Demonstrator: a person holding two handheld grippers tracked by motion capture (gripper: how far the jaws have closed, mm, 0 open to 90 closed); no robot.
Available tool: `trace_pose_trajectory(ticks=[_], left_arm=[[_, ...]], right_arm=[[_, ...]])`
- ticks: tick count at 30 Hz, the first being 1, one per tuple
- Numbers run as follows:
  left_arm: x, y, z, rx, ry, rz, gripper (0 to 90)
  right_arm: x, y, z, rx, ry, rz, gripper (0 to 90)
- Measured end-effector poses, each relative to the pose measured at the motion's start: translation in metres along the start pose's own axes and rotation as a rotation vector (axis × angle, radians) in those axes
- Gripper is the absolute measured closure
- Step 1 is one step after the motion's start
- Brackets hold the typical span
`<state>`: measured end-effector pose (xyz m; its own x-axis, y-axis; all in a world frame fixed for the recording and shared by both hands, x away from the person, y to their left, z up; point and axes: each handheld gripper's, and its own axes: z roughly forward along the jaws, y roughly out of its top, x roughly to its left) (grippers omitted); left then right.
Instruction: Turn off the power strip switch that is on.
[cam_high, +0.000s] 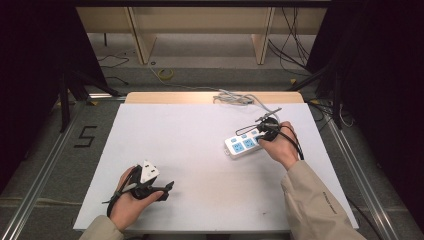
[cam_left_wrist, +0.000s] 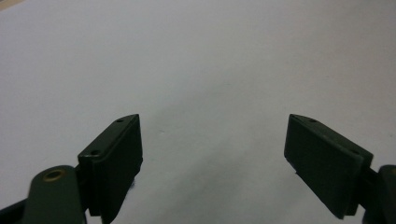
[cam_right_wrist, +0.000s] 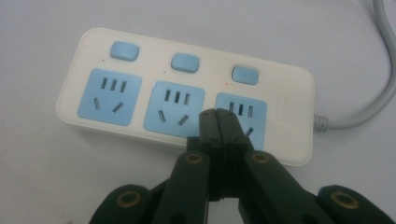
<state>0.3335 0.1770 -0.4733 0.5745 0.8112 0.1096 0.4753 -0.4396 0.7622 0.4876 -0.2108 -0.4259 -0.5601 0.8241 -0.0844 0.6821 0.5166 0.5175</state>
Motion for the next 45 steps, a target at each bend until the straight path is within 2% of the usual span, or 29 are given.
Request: trace_pose_trajectory(ticks=[45], left_arm=[[0.000,0.000,0.000,-0.001,-0.001,0.003,19.3]], right_arm=[[-0.008,0.017,0.016,0.016,0.006,0.014,90.0]])
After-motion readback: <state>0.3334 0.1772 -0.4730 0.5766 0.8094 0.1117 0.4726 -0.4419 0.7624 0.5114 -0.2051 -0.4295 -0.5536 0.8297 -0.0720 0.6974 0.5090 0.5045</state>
